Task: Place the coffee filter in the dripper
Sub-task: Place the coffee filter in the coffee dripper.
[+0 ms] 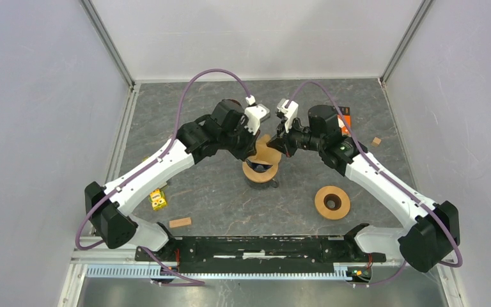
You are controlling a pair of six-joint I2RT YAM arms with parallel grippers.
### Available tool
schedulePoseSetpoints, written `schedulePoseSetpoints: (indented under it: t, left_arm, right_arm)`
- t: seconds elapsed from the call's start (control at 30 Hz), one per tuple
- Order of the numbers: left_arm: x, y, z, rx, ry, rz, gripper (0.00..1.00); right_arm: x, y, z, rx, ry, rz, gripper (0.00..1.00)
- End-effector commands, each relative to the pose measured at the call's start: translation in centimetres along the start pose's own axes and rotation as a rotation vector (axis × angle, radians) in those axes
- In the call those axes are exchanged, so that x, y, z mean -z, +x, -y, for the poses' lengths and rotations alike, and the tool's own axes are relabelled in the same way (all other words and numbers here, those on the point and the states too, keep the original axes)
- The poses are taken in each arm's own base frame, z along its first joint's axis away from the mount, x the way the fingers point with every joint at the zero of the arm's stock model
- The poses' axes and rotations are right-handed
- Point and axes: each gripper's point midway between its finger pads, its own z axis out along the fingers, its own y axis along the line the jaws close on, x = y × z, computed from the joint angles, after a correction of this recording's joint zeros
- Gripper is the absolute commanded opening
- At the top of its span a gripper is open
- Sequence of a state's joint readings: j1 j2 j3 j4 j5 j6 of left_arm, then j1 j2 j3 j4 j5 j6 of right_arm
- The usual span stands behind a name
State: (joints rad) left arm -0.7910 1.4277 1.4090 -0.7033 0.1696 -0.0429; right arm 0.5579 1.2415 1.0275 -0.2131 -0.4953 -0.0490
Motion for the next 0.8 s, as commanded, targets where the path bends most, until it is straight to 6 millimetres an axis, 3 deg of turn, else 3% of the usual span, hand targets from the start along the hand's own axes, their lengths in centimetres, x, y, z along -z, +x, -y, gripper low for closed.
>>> schedulePoseSetpoints:
  t: [0.0,0.37,0.57,0.77]
  left_arm:
    - [0.5,0.2,0.0,-0.009,0.019,0.02,0.03]
    - [-2.2,1.5,-1.9,0.021,-0.021,0.007,0.08]
    - [-3.2,1.9,-3.0,0.013,-0.061,0.01,0.21]
    - [-4.1,2.4,-4.2,-0.006,-0.112,0.008,0.28]
  right_arm:
    - [-0.1,0.5,0.1,0.005,0.005,-0.022,0.02]
    - [0.0,0.9,1.5,0.042,0.075,-0.056,0.04]
    - [-0.9,2.0,1.8,0.04,0.073,-0.067,0.09]
    - [-1.7,3.2,2.0,0.048,0.068,-0.079,0.13]
